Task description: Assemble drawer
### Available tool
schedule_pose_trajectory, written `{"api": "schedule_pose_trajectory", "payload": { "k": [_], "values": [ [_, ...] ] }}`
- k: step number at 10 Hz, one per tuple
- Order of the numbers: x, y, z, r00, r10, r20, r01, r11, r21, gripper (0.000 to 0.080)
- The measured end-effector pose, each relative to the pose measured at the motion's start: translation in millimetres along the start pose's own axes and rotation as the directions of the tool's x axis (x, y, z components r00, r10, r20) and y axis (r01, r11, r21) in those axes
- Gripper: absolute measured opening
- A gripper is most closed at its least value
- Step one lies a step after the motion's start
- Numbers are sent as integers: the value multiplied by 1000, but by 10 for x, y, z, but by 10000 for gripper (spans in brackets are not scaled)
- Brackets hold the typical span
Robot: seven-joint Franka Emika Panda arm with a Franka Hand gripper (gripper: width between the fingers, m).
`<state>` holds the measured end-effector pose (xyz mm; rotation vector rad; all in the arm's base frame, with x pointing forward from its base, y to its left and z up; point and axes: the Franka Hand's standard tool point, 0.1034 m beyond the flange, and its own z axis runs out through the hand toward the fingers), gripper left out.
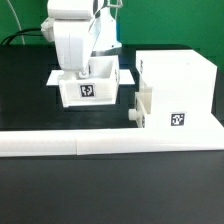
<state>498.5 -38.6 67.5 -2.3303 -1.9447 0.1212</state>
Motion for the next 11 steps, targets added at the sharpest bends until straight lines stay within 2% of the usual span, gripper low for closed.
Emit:
{"api": "schedule_pose_trajectory", "payload": {
  "k": [1, 3, 8, 9, 10, 11],
  "values": [
    [-24, 55, -2, 998, -65, 8, 65, 998, -25, 44],
    [-49, 93, -21, 996, -86, 9, 87, 996, -31, 44],
    [-59, 102, -21, 997, -82, 9, 82, 996, -24, 44],
    [-57, 110, -21, 997, -82, 9, 83, 996, -31, 44],
    [-52, 131, -14, 997, -83, 7, 83, 995, -55, 44],
    [-54, 147, -1, 996, -93, 9, 93, 994, -59, 44]
  ]
}}
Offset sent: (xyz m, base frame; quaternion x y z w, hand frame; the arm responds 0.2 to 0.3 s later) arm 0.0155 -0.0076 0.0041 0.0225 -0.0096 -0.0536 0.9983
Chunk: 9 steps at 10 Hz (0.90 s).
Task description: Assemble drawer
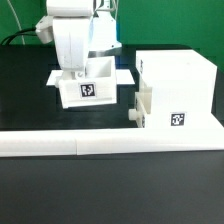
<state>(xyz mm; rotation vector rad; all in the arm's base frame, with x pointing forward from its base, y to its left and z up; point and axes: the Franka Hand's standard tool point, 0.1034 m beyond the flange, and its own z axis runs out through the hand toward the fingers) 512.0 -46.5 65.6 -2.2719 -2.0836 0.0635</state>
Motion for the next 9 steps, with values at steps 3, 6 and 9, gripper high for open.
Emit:
{"api": "schedule_pose_trajectory", "payload": {
  "k": [3, 6, 9],
  "values": [
    [7, 52, 11, 1000, -10, 4, 10, 1000, -12, 44],
    [3, 51, 18, 1000, -9, 4, 9, 1000, -15, 44],
    [30, 150, 15, 1000, -16, 3, 16, 999, -33, 44]
  ]
}}
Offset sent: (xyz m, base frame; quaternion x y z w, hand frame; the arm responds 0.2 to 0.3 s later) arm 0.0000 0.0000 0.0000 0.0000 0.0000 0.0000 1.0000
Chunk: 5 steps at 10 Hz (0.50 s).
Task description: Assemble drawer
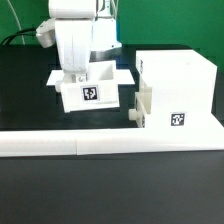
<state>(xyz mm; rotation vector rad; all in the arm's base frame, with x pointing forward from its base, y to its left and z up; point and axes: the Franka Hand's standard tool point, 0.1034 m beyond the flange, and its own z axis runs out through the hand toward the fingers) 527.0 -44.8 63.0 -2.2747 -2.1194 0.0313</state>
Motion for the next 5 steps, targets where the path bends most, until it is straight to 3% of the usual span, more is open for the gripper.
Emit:
{"api": "schedule_pose_trajectory", "payload": {
  "k": [5],
  "values": [
    [-10, 16, 16, 1000, -2, 0, 2, 1000, 12, 44]
  ]
}}
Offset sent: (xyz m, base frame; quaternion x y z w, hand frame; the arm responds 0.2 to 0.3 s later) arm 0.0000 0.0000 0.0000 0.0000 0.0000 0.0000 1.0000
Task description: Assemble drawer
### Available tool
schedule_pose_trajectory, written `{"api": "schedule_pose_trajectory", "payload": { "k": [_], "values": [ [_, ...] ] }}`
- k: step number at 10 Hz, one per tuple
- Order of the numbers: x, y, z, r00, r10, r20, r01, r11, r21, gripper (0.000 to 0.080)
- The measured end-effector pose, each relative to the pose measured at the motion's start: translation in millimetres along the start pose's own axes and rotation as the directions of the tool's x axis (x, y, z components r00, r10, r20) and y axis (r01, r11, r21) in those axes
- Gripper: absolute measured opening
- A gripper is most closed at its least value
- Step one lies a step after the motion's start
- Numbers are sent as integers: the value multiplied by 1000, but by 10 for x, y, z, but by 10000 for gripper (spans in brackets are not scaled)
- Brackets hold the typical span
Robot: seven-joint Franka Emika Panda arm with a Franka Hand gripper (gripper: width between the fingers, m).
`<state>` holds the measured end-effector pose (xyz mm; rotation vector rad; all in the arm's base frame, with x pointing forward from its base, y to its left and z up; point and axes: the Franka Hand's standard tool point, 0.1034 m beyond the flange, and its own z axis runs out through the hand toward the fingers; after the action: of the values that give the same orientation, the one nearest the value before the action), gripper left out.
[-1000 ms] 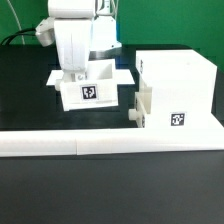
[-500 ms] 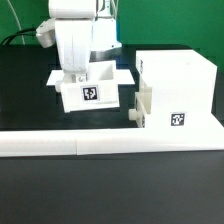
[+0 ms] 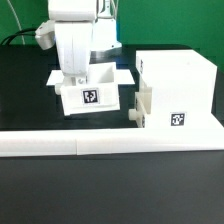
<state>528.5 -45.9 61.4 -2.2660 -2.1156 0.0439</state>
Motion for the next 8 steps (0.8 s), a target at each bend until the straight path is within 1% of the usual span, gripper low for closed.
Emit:
{"api": "schedule_pose_trajectory", "payload": {
  "k": [1, 2, 3, 6, 8],
  "values": [
    [27, 16, 0, 1000, -5, -1, 5, 1000, -6, 44],
    [78, 61, 2, 1000, -22, 1, 22, 999, -28, 44],
    [113, 63, 23, 999, -42, 7, 42, 999, -19, 44],
    [101, 52, 36, 999, -37, 7, 37, 999, -16, 44],
    [165, 54, 42, 1000, -29, 5, 29, 999, -15, 44]
  ]
}}
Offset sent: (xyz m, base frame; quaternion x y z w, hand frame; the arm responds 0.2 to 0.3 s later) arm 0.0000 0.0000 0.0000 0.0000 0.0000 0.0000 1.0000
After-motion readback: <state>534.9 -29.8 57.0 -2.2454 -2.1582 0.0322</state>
